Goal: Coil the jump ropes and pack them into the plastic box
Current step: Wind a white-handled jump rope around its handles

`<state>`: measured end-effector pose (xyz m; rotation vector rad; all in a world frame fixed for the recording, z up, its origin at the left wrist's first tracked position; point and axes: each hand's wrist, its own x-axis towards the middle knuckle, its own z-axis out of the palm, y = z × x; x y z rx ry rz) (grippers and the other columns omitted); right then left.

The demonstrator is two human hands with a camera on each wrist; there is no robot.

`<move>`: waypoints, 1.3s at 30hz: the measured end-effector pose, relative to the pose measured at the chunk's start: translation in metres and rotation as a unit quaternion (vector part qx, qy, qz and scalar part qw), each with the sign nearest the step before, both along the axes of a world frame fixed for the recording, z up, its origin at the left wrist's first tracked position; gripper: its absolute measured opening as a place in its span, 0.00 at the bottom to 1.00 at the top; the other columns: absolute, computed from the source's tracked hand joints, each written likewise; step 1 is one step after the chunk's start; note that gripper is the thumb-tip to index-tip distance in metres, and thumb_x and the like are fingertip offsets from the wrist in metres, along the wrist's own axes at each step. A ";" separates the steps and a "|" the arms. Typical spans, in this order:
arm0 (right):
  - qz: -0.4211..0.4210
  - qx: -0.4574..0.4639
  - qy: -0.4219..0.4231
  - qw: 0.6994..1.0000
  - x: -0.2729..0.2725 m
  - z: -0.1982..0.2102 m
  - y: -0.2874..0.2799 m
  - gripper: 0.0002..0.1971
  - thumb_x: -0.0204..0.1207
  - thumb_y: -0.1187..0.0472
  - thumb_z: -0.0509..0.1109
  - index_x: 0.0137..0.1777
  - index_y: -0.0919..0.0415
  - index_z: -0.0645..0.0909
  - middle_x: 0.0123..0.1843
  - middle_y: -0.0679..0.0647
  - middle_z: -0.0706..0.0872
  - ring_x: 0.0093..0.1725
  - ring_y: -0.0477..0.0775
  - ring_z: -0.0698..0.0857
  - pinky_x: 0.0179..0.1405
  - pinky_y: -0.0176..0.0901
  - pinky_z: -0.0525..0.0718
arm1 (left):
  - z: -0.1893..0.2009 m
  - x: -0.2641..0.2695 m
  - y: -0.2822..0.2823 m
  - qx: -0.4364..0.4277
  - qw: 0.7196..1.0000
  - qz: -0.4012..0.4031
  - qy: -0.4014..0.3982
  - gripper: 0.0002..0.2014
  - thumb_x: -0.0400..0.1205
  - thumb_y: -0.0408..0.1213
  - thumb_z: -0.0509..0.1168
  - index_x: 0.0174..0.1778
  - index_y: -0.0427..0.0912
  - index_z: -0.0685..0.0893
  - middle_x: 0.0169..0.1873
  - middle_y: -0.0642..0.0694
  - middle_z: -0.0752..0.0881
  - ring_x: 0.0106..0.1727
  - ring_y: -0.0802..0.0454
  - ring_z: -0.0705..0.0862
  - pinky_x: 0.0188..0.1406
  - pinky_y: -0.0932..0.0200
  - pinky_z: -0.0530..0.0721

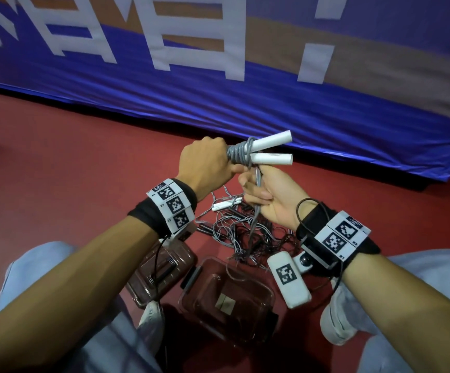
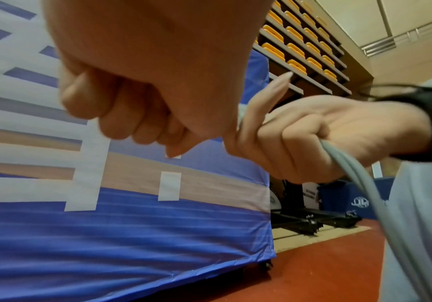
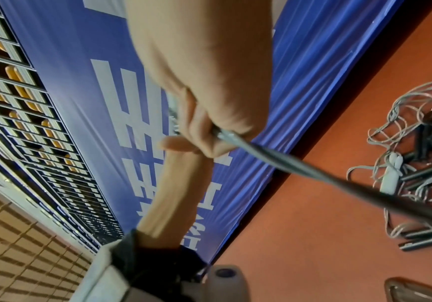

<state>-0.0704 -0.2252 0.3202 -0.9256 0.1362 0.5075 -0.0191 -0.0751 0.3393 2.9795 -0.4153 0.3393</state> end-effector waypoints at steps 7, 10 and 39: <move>0.018 -0.218 0.082 0.972 0.004 0.000 -0.008 0.11 0.88 0.69 0.56 0.48 0.69 0.79 0.31 0.57 0.81 0.13 0.41 0.63 0.10 0.31 0.57 | -0.029 0.001 -0.012 0.116 0.987 0.067 0.086 0.13 0.79 0.44 0.64 0.31 0.44 0.72 0.29 0.48 0.80 0.32 0.42 0.80 0.35 0.54 0.76; 0.043 -0.459 -0.053 0.886 0.002 -0.002 -0.021 0.15 0.86 0.69 0.63 0.42 0.69 0.88 0.31 0.57 0.87 0.14 0.41 0.68 0.13 0.32 0.64 | -0.031 0.005 -0.017 0.126 0.978 0.035 0.165 0.09 0.80 0.44 0.63 0.40 0.43 0.80 0.29 0.50 0.78 0.35 0.44 0.82 0.37 0.53 0.79; 0.318 -0.331 -0.209 0.864 -0.004 0.025 -0.044 0.17 0.85 0.55 0.71 0.61 0.71 0.88 0.45 0.56 0.94 0.20 0.38 0.69 0.19 0.29 0.63 | 0.004 0.015 0.029 0.123 0.872 -0.386 -0.276 0.23 0.90 0.45 0.61 0.29 0.43 0.77 0.20 0.48 0.78 0.18 0.45 0.78 0.18 0.59 0.74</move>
